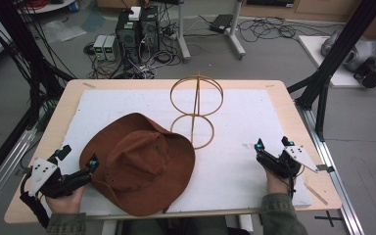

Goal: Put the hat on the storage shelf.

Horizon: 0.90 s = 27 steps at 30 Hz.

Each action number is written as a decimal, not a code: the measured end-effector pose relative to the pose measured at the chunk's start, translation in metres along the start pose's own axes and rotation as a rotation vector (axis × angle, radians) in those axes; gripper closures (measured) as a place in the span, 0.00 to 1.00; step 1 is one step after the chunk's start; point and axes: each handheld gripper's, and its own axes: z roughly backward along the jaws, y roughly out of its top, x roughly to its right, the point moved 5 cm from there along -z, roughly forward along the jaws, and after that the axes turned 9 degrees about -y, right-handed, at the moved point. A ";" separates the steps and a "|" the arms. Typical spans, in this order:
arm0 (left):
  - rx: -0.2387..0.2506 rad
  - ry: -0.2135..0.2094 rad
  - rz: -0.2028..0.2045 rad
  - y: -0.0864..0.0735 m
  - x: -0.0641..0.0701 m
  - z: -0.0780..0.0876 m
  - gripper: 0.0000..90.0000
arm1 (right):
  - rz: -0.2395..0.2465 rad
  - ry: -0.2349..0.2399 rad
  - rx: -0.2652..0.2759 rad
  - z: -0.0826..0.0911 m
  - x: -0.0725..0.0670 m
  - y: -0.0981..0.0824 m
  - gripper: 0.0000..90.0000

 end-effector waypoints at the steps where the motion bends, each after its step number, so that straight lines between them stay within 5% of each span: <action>1: -0.011 -0.021 0.007 0.000 0.002 -0.001 0.11 | 0.000 0.003 0.000 0.000 0.000 0.000 0.12; 11: -0.082 -0.122 0.013 0.000 0.017 -0.008 0.11 | -0.001 0.003 -0.004 0.000 -0.001 0.000 0.12; 27: -0.220 -0.179 -0.006 -0.015 0.045 -0.034 0.11 | -0.002 -0.001 -0.001 0.000 0.000 0.000 0.12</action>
